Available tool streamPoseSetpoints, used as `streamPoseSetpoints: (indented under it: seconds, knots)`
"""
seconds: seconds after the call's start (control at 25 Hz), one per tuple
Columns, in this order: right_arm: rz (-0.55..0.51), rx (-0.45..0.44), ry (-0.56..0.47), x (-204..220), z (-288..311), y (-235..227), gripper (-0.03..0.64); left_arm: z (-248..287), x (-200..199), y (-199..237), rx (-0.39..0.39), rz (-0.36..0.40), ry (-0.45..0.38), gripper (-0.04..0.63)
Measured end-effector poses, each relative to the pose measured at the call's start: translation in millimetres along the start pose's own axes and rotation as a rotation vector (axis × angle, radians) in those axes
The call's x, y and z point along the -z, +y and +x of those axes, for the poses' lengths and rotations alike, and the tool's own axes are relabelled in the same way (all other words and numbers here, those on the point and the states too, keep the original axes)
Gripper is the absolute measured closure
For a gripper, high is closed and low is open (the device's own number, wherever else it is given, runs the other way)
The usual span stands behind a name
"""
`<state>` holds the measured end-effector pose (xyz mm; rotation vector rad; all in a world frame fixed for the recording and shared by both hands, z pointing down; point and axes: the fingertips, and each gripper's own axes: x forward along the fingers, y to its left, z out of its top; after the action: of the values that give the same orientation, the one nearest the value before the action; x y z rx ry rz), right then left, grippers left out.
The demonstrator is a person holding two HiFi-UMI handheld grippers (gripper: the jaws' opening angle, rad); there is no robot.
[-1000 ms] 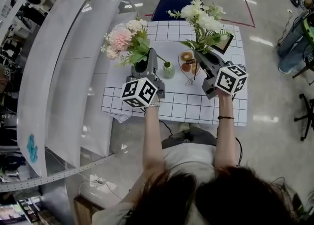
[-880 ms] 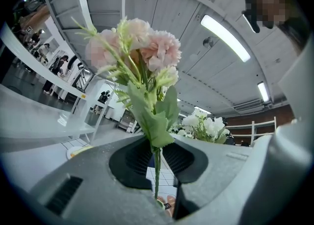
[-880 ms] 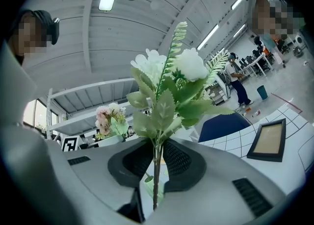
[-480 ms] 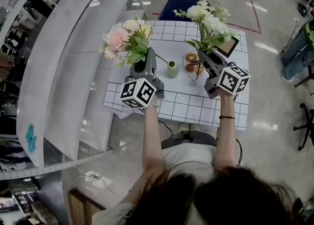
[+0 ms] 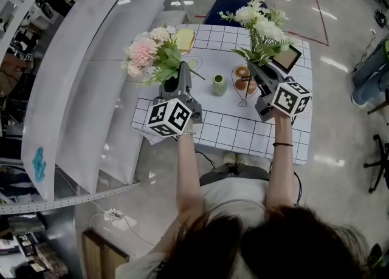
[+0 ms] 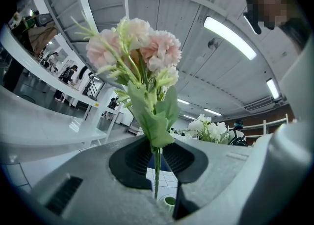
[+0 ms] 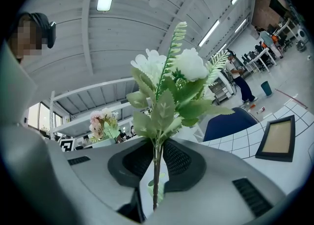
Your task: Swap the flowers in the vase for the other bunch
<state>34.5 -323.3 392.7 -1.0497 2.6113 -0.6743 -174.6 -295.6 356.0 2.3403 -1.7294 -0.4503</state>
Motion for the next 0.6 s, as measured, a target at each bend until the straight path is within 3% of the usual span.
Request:
streamPoseSetpoints:
  seconds: [0.6]
  knots:
    - [0.006,-0.027,0.028,10,8,7,0.558,-21,4,21,-0.06,-0.021,-0.001,0.523]
